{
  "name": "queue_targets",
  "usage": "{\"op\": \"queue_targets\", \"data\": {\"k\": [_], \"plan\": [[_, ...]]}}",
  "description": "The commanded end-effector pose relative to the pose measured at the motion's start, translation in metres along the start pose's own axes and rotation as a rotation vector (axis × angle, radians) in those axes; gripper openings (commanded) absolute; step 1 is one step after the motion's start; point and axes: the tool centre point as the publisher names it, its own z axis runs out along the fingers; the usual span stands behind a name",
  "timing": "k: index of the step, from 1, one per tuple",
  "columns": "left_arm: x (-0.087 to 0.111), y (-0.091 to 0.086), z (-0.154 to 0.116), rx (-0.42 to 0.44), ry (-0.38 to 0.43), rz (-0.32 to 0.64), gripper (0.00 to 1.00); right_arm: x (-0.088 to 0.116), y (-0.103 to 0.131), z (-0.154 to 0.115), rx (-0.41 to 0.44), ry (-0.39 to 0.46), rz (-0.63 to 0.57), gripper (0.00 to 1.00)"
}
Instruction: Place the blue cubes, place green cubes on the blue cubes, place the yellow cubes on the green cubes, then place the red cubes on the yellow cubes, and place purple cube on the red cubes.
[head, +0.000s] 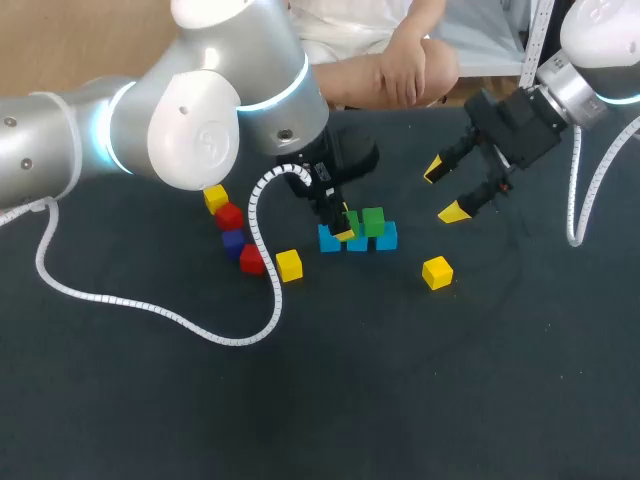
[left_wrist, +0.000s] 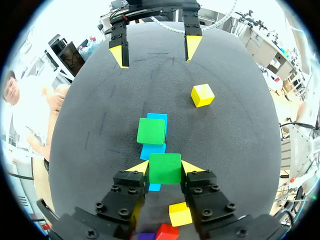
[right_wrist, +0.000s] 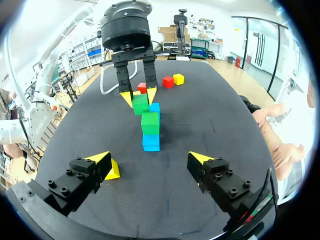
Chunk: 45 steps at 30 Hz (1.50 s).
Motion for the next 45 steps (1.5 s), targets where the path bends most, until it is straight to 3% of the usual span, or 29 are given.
{"op": "queue_targets", "data": {"k": [1, 45], "plan": [[0.002, -0.002, -0.001, 0.000, 0.001, -0.002, 0.00, 0.000, 0.001, 0.000, 0.003, 0.000, 0.000, 1.00], [0.000, 0.011, 0.004, 0.008, -0.001, 0.003, 0.00, 0.000, 0.001, 0.000, 0.003, 0.000, 0.000, 1.00]]}}
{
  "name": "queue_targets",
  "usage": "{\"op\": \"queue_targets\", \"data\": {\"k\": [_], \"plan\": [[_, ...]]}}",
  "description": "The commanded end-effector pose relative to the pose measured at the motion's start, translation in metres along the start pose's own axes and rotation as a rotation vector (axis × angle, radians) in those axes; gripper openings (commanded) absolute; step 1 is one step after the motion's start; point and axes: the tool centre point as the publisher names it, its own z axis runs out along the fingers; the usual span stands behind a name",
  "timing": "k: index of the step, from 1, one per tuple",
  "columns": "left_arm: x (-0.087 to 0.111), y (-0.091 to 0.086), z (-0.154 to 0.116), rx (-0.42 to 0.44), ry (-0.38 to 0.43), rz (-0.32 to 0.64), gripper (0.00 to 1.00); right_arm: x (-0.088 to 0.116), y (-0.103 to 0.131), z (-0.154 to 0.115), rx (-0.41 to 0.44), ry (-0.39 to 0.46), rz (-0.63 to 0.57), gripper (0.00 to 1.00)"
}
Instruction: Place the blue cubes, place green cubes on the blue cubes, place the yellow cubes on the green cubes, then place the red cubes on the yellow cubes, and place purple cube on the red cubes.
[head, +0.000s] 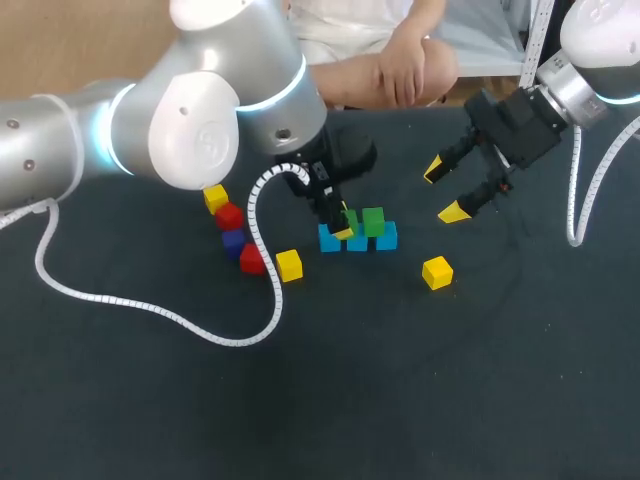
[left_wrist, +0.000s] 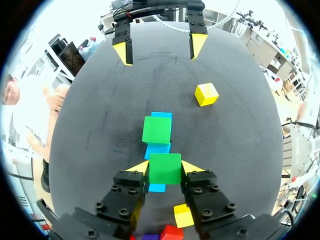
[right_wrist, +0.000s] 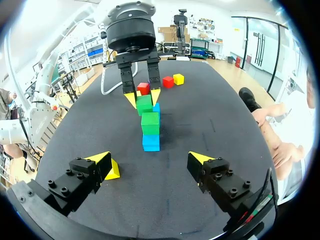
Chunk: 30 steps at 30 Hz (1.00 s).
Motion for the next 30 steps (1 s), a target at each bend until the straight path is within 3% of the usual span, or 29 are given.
{"op": "queue_targets", "data": {"k": [1, 30], "plan": [[-0.0009, 0.0035, 0.0004, 0.009, 0.004, 0.000, 0.00, -0.0001, 0.0010, -0.0001, 0.003, 0.000, 0.000, 1.00], [0.0030, 0.0057, 0.0048, 0.004, -0.018, -0.013, 0.00, -0.0001, 0.0010, -0.0001, 0.003, 0.000, 0.000, 1.00]]}}
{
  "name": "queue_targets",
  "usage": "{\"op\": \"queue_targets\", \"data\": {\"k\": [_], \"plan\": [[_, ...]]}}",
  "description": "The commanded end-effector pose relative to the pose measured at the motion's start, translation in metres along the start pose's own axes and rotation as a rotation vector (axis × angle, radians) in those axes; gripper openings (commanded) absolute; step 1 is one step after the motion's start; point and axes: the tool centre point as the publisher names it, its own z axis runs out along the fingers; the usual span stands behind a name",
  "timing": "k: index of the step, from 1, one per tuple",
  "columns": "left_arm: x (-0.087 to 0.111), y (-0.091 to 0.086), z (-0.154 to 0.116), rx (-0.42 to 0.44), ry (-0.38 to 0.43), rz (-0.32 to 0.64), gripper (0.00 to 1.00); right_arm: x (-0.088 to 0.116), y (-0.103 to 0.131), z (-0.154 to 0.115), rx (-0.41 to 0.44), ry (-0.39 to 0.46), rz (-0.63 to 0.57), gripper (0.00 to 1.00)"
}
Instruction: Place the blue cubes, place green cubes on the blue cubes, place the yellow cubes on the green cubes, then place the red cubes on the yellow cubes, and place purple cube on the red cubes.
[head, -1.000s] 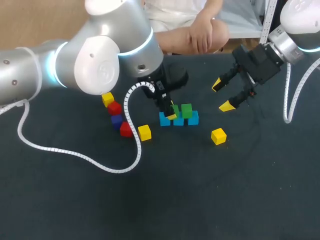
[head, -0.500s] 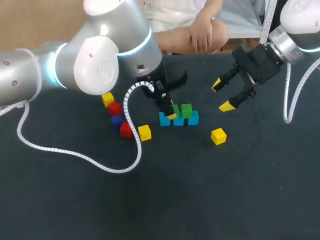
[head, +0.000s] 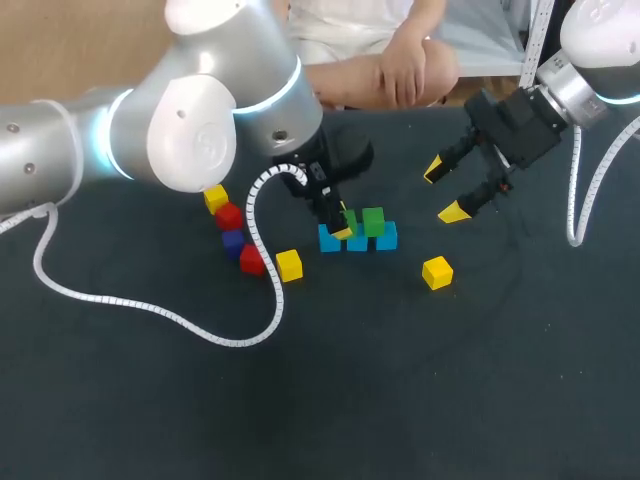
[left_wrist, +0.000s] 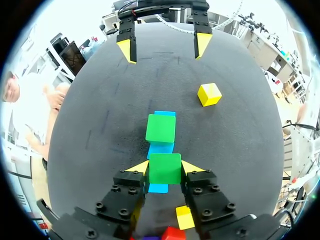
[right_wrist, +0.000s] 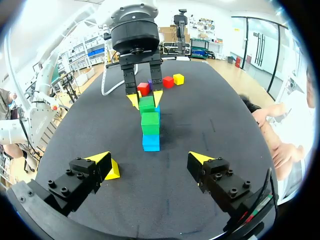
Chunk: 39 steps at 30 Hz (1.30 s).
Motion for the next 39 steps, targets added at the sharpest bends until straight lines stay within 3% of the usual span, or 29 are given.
{"op": "queue_targets", "data": {"k": [1, 39], "plan": [[0.0008, 0.0020, 0.0009, 0.003, -0.001, 0.001, 0.00, -0.0001, 0.0010, -0.0001, 0.003, 0.000, 0.000, 1.00], [-0.0006, 0.0106, 0.0046, 0.020, 0.014, 0.023, 0.00, -0.0001, 0.0010, -0.0001, 0.003, 0.000, 0.000, 1.00]]}}
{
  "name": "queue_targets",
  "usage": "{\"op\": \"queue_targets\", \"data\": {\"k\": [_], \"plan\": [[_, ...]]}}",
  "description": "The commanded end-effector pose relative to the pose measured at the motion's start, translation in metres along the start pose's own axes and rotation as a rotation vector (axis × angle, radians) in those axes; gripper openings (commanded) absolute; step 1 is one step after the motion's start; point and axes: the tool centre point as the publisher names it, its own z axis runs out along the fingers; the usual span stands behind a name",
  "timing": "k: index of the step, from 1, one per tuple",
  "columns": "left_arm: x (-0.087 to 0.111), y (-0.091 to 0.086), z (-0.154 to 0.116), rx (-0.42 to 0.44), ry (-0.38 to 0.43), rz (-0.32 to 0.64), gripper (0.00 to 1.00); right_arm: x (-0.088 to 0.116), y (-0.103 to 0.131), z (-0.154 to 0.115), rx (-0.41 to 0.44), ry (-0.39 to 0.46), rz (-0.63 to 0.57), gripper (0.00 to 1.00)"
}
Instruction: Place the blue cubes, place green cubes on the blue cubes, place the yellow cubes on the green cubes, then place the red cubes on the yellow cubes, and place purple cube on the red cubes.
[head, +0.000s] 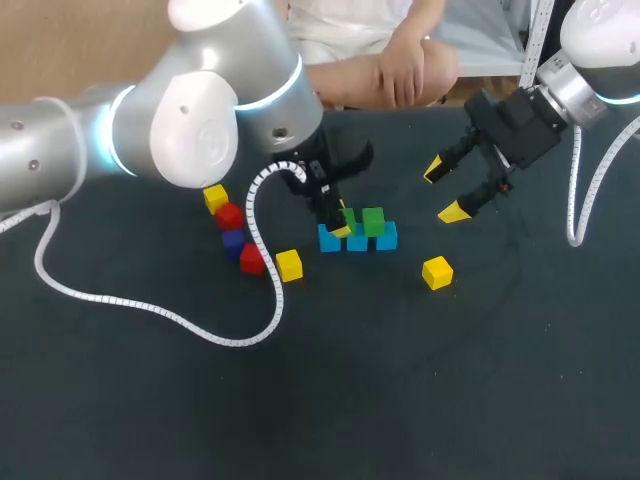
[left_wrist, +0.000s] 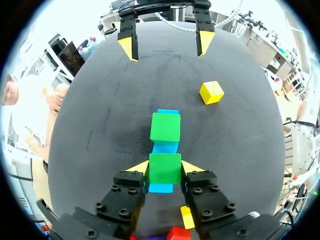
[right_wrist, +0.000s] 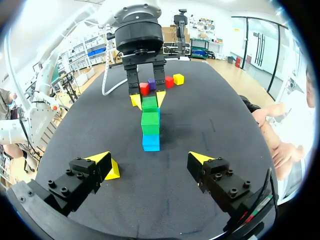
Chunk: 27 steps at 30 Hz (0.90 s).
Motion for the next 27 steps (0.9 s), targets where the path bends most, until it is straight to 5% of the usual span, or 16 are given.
{"op": "queue_targets", "data": {"k": [1, 5, 7, 27], "plan": [[-0.002, 0.005, 0.002, 0.014, 0.004, 0.006, 0.05, 0.000, 0.001, 0.000, 0.003, 0.000, 0.000, 1.00], [-0.002, 0.004, 0.002, 0.017, 0.012, 0.002, 0.85, 0.000, 0.001, 0.000, 0.003, 0.000, 0.000, 1.00], [-0.002, 0.004, 0.002, 0.016, 0.012, 0.000, 0.99, 0.000, 0.001, 0.000, 0.003, 0.000, 0.000, 1.00], [0.004, -0.002, -0.013, -0.039, -0.033, -0.019, 1.00, 0.000, 0.001, 0.000, 0.003, 0.000, 0.000, 1.00]]}}
